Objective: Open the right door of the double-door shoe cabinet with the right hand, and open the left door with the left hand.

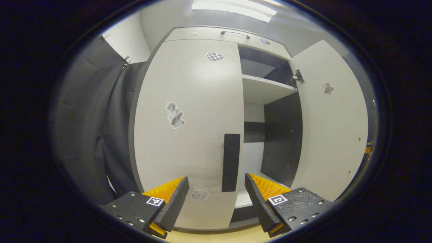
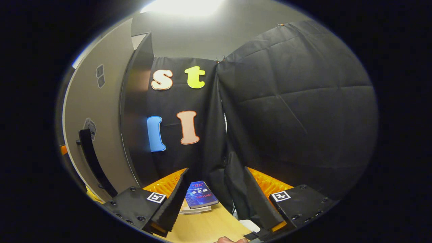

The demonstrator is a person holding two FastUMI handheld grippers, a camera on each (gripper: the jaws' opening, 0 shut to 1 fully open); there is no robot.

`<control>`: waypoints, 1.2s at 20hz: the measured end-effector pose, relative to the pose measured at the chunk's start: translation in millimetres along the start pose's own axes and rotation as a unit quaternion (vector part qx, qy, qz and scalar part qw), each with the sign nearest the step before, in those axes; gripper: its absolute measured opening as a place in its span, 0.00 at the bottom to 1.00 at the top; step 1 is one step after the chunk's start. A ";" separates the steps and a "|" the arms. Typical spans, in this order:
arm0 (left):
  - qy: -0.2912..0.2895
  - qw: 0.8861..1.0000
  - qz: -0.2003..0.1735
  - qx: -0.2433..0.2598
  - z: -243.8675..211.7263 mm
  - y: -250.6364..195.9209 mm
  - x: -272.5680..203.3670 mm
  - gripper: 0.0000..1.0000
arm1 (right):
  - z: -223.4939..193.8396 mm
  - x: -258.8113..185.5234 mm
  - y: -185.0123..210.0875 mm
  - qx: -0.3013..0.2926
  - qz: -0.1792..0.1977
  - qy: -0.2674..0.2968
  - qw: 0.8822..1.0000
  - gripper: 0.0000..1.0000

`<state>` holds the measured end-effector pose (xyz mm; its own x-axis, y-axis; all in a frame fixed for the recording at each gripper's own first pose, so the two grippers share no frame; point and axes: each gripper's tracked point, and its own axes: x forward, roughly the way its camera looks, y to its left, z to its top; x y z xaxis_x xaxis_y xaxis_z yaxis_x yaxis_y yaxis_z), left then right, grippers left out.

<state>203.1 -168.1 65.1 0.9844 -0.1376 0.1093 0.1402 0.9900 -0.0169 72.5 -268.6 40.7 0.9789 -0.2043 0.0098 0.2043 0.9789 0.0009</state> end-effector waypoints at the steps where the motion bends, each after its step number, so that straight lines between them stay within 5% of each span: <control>1: -0.002 1.000 0.004 0.006 -0.4 -1.7 9.2 0.96 | -11.1 9.9 5.0 0.008 0.014 0.016 1.000 0.92; 6: -0.013 0.999 0.030 0.030 13.1 -2.1 38.7 0.96 | -33.5 33.5 6.0 -0.005 0.045 0.047 0.998 0.92; 8: -0.016 0.999 0.030 0.011 14.2 -7.1 48.7 0.77 | -38.4 44.2 6.3 -0.016 0.053 0.052 0.997 0.92; 12: -0.002 0.999 0.033 -0.008 7.7 -18.2 62.2 0.70 | -42.1 62.0 7.4 -0.011 0.072 0.058 0.996 0.92; 14: 0.002 0.999 0.038 -0.016 7.4 -21.9 66.6 0.42 | -42.1 72.4 5.0 -0.010 0.075 0.057 0.995 0.98; 16: 0.012 0.998 0.054 -0.004 11.2 -18.5 62.6 0.46 | -40.8 79.1 4.7 -0.006 0.080 0.055 0.995 0.98; 18: 0.021 0.998 0.059 -0.005 5.8 -18.5 69.3 0.29 | -41.6 85.5 6.1 0.001 0.088 0.055 0.995 0.98; 24: 0.034 0.997 0.068 0.000 0.5 -18.4 68.1 0.24 | -51.0 96.6 18.7 -0.013 0.104 0.077 0.991 0.92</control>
<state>267.5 -195.7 73.3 0.9993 -0.0036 0.0376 0.0046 0.9996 -0.0268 171.4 -270.0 -9.3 0.9893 0.0031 -0.1460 -0.0048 0.9999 -0.0111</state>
